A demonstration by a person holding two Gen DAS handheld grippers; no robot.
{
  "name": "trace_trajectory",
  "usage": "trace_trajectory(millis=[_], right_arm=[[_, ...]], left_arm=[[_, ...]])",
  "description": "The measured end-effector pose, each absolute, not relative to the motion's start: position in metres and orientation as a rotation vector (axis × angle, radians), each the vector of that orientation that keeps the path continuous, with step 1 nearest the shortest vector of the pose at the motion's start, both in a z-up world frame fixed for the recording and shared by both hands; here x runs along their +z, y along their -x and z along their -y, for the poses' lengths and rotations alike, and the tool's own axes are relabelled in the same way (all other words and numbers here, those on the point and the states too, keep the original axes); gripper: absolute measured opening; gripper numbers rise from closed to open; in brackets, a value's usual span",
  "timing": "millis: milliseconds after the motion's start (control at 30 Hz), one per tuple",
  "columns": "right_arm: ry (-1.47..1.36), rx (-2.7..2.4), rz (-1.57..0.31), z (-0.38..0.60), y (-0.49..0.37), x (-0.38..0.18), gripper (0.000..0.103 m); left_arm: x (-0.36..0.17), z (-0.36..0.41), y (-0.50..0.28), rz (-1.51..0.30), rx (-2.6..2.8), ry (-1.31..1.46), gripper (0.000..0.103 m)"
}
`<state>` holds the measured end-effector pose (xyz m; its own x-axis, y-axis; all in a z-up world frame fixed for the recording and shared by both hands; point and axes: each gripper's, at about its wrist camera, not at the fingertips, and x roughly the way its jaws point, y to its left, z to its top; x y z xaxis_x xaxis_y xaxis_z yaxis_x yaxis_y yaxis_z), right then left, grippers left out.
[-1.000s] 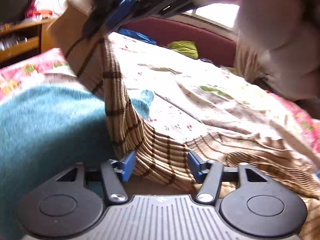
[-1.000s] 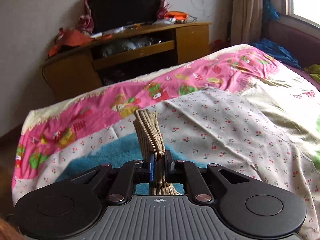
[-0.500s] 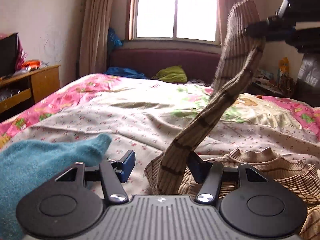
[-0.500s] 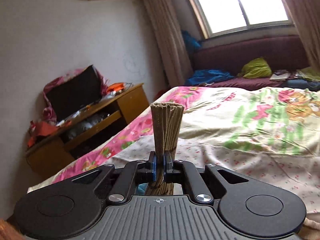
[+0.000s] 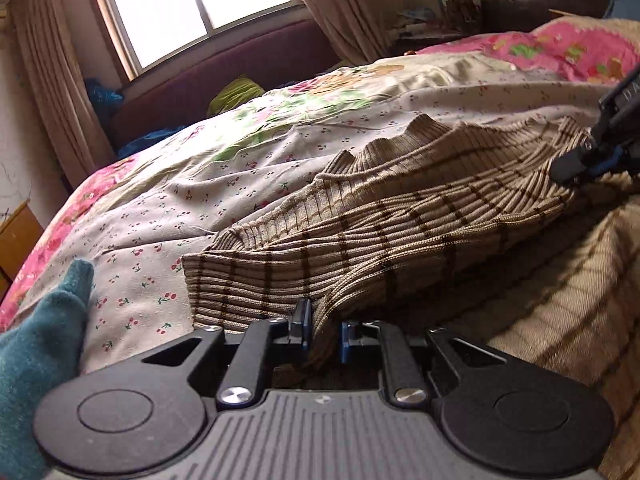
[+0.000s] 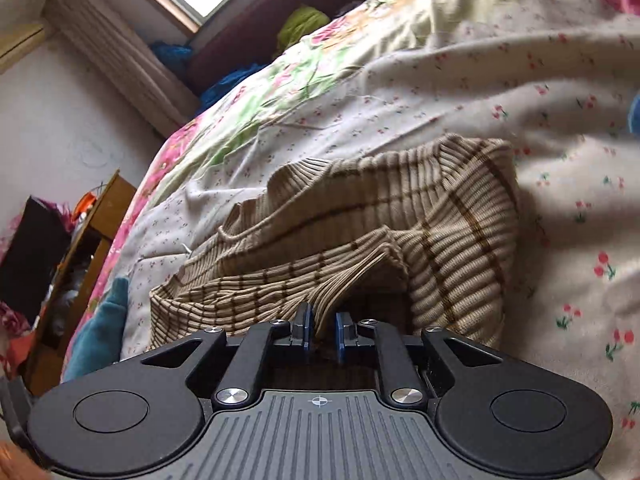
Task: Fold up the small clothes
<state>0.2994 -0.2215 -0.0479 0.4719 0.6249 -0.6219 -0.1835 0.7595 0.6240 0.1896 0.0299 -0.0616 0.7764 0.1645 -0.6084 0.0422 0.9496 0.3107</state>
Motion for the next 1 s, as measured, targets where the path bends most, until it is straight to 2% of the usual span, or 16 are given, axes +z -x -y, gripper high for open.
trace_trajectory(millis=[67,167,233,267,300,400,533,567,700,867,1000], right_arm=[[-0.592,0.514,-0.943,0.23,-0.301,-0.049,0.018],[-0.672,0.474,-0.936,0.235,-0.306,-0.049,0.027],[-0.638,0.415,-0.955,0.232,-0.311,-0.049,0.022],[-0.61,0.404,-0.957,0.229,-0.313,-0.047,0.011],[-0.592,0.416,-0.944,0.228,-0.312,-0.043,0.008],[-0.516,0.456,-0.852,0.226,-0.303,-0.022,0.007],[-0.365,0.377,-0.925,0.217,-0.307,-0.039,0.008],[-0.298,0.354,-0.957,0.212,-0.31,-0.048,0.012],[-0.204,0.361,-0.889,0.206,-0.293,-0.042,0.013],[-0.138,0.357,-0.814,0.211,-0.278,-0.02,0.014],[-0.121,0.381,-0.759,0.204,-0.269,-0.009,0.014]], left_arm=[[-0.061,-0.03,-0.189,-0.675,0.065,-0.327,0.028],[-0.06,-0.033,-0.192,-0.674,0.067,-0.316,0.029],[-0.062,-0.032,-0.192,-0.671,0.064,-0.329,0.029],[-0.06,-0.032,-0.192,-0.664,0.061,-0.33,0.029],[-0.057,-0.032,-0.191,-0.65,0.059,-0.325,0.028],[-0.043,-0.035,-0.184,-0.587,0.069,-0.31,0.028],[-0.064,-0.036,-0.186,-0.724,0.018,-0.373,0.029],[-0.07,-0.035,-0.183,-0.734,0.013,-0.402,0.03],[-0.058,-0.033,-0.157,-0.72,-0.036,-0.479,0.032],[-0.029,-0.056,-0.132,-0.712,-0.057,-0.387,0.034],[-0.012,-0.076,-0.157,-0.648,0.011,-0.225,0.039]])
